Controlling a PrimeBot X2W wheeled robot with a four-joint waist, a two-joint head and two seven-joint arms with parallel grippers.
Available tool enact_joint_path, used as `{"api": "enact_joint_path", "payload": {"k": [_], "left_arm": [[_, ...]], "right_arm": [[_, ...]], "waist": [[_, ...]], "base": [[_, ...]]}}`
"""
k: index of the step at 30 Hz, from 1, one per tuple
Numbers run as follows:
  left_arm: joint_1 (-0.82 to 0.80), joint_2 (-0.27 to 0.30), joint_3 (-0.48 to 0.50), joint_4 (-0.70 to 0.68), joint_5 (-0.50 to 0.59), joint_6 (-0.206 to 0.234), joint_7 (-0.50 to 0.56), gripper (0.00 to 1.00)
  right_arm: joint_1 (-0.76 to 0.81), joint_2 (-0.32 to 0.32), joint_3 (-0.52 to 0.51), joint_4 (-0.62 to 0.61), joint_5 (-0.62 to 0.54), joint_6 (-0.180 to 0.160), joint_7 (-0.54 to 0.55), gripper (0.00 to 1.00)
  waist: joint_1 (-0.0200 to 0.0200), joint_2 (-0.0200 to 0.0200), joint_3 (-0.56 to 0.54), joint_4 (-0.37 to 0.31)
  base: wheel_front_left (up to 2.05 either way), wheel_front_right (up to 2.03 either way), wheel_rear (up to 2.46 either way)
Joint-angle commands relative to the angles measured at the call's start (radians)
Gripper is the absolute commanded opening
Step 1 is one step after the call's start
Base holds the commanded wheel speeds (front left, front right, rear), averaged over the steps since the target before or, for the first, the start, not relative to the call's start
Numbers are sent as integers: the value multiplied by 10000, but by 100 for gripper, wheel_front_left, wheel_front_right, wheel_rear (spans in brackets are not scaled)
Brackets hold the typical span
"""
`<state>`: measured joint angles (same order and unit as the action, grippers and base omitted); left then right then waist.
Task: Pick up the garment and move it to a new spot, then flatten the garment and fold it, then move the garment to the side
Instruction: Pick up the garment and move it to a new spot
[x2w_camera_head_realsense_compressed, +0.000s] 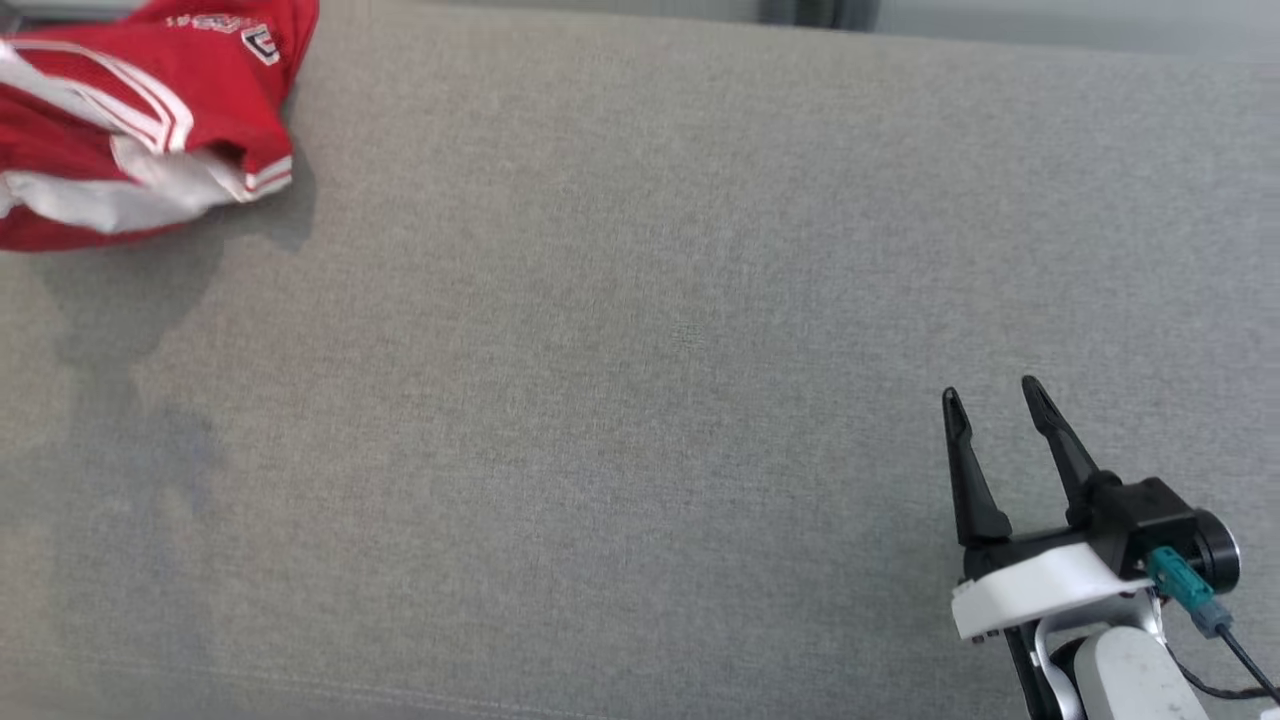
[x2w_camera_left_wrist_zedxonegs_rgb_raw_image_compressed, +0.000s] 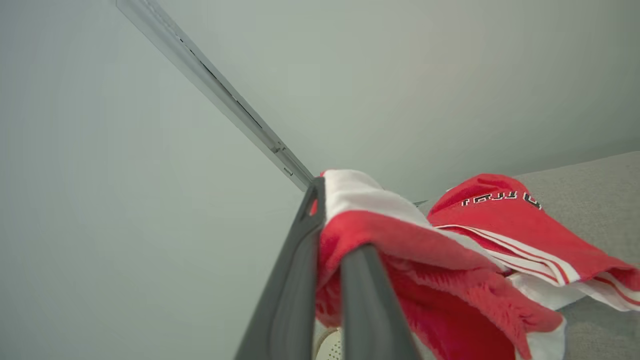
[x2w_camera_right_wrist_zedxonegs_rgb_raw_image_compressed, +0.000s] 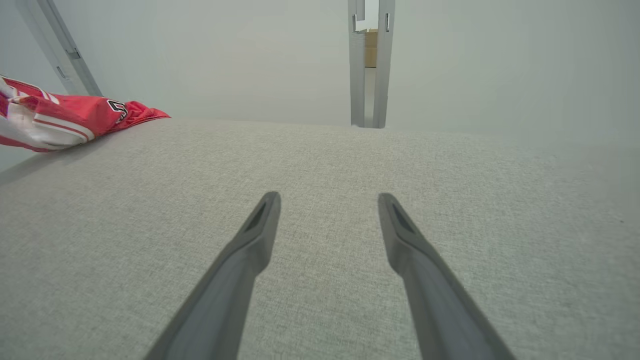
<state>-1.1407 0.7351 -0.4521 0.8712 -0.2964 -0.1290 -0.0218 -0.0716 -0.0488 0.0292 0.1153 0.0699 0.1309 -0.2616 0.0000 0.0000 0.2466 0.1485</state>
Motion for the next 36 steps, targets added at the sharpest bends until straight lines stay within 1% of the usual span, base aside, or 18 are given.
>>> {"api": "enact_joint_path", "payload": {"k": [1, 5, 7, 10, 13, 17, 20, 22, 25, 28, 31, 36], "left_arm": [[-208, 88, -266, -372, -78, -6, 187, 0], [-551, 102, -1130, -1596, -455, 2, 827, 0], [-759, 15, -1417, -2154, -636, 3, 1062, 0], [-940, -259, -1746, -2838, -1015, 2, 1265, 0], [-1089, -600, -1925, -3333, -1249, 4, 1309, 0], [-979, -1376, -2078, -3881, -1641, 5, 1088, 0], [-595, -1840, -2146, -4113, -1844, 47, 849, 0], [-248, -2142, -2214, -4180, -2015, 95, 681, 0], [516, -2717, -2154, -4053, -2528, 298, 412, 0], [1284, -3065, -2245, -3776, -2831, 452, 169, 0], [2139, -3455, -2223, -3210, -3130, 610, -263, 0], [3261, -3872, -2221, -2110, -3373, 878, -1131, 0]], "right_arm": [[297, -27, -92, 47, 115, -3, -45, 100], [655, -29, -280, 111, 275, -3, -47, 100], [800, -25, -345, 129, 326, -3, -47, 100], [894, -27, -353, 110, 397, -3, -43, 100], [878, -27, -352, 59, 474, -3, -42, 100], [755, -27, -335, 12, 558, -3, -42, 100], [615, -27, -291, -45, 602, -3, -43, 100], [533, -25, -277, -77, 636, -3, -43, 100], [324, -27, -272, -129, 728, -3, -43, 100], [143, -24, -260, -153, 776, -3, -43, 100], [-79, -26, -239, -193, 829, -3, -43, 100], [-347, -26, -213, -204, 888, -3, -43, 100]], "waist": [[0, 0, -1483, -707], [0, 0, -2004, -1136], [0, 0, -2136, -1374], [0, 0, -2226, -1815], [0, 0, -2181, -2207], [0, 0, -1920, -2696], [0, 0, -1624, -2975], [0, 0, -1367, -3143], [0, 0, -936, -3340], [0, 0, -522, -3458], [0, 0, -132, -3529], [0, 0, 272, -3520]], "base": [[0, 0, 0], [0, 0, 0], [0, 0, 0], [0, 0, 0], [0, 0, 0], [0, 0, 0], [0, 0, 0], [0, 0, 0], [0, 0, 0], [0, 0, 0], [0, 0, 0], [0, 0, 0]]}}
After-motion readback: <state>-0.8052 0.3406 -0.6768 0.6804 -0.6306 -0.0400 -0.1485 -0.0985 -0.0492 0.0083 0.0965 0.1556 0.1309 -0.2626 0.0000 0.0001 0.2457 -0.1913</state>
